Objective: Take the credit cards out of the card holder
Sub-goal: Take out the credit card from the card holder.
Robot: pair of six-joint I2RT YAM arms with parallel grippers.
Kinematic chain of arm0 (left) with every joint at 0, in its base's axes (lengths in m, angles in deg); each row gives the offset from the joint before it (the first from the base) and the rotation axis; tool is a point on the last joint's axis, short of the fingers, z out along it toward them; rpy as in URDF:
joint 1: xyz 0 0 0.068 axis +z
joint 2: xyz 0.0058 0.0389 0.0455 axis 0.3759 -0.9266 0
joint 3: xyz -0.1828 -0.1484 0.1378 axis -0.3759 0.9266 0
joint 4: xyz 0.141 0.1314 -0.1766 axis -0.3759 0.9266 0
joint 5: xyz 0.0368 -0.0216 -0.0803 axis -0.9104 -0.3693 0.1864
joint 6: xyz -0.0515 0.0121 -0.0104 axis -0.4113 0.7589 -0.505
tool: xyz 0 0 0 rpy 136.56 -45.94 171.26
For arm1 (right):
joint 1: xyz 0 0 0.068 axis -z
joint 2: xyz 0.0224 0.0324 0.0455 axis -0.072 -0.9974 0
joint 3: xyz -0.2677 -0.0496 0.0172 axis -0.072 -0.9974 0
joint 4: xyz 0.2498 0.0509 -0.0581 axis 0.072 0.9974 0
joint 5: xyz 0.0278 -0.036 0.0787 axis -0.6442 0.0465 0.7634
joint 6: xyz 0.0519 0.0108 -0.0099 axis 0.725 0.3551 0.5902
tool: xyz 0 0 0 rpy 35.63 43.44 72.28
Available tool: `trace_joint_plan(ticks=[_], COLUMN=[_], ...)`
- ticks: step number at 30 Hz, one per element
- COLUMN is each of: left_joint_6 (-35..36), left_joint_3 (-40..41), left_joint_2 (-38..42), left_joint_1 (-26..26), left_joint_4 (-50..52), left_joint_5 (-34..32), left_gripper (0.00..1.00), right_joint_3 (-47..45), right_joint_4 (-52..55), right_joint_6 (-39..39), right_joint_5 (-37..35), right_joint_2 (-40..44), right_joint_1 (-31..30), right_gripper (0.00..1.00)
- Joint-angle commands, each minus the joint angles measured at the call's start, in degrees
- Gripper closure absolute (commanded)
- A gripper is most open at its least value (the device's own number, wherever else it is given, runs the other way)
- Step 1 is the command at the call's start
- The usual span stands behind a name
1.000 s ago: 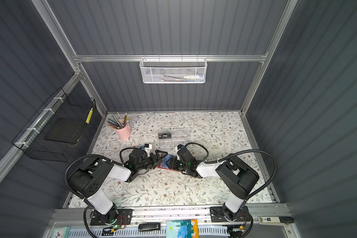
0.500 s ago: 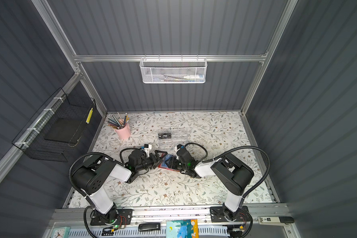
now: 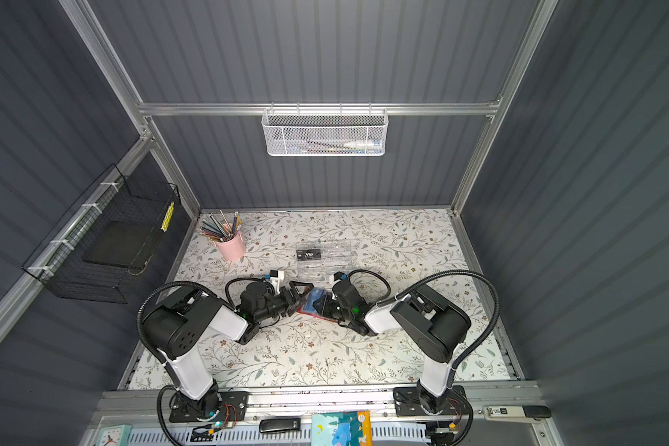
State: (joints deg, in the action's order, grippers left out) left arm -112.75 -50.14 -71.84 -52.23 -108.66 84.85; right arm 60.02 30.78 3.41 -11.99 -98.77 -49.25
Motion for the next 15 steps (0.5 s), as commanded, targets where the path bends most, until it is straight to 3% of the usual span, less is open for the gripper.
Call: trace_joint_plan(ticks=[1, 10, 15], left_joint_6=[-0.5, -0.5, 0.1], left_joint_3=[1.7, 1.5, 1.2], left_joint_2=[-2.2, -2.9, -2.2], left_joint_1=[0.1, 0.1, 0.0], left_joint_4=[5.7, 5.7, 7.5], left_joint_5=[0.6, 0.6, 0.1], left_gripper=[0.0, 0.0, 0.0], right_joint_3=[-0.8, -2.3, -2.9], right_joint_4=[-2.4, -3.0, -3.5], right_joint_6=[0.2, 0.0, -0.2], right_joint_5=[0.5, 1.0, 1.9], right_joint_2=[-0.3, 0.9, 1.8], right_joint_1=[0.0, 1.0, 1.4], right_gripper=[0.8, 0.96, 0.97])
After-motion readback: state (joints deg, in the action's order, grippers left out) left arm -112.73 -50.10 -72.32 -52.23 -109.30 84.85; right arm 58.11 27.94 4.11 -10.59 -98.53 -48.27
